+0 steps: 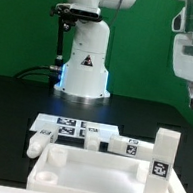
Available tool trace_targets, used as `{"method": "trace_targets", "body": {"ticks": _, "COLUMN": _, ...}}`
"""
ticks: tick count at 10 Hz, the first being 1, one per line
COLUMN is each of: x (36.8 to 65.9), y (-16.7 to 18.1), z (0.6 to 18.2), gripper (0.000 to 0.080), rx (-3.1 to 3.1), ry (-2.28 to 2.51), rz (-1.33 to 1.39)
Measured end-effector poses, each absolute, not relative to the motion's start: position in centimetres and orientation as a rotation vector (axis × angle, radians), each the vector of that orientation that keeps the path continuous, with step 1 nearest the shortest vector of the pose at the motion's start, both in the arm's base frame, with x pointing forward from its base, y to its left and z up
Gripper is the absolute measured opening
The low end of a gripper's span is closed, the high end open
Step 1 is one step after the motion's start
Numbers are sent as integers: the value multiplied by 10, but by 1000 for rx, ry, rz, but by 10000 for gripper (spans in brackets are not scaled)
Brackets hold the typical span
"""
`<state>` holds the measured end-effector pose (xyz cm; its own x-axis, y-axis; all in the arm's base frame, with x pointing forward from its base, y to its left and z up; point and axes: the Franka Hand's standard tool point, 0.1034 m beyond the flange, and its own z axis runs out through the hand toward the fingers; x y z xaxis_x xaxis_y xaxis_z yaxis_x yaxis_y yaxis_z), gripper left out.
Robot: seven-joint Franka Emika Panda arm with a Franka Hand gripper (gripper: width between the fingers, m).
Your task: Assemble desk
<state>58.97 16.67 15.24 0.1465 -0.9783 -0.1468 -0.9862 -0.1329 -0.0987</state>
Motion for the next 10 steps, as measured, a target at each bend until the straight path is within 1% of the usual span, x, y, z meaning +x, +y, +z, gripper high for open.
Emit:
{"method": "trace_targets", "body": {"ticks": 2, "x": 587, "y": 166, "z": 148, "gripper": 649, "rx": -2320, "ry": 1837, "rz": 46}}
{"method": "trace_targets", "body": {"ticks": 3, "x": 574, "y": 161, "z": 134, "gripper": 649, "rx": -2316, "ry": 1827, "rz": 20}}
{"method": "trace_targets", "body": {"ticks": 4, "x": 553, "y": 150, "z": 120, "gripper": 649, "rx": -2356, "ry": 1752, "rz": -8}}
{"method": "trace_targets", "body": {"ticks": 5, "x": 539, "y": 145, "z": 111, "gripper": 649, "rx": -2347, "ry": 1785, "rz": 12}}
{"method": "trace_targets", "body": {"ticks": 9, "x": 538, "y": 145, "z": 109, "gripper": 649, "rx": -2340, "ry": 1790, "rz": 10}}
{"method": "trace_targets", "body": {"ticks": 10, "x": 529, "y": 134, "z": 101, "gripper": 649, "rx": -2248, "ry": 1867, "rz": -32}}
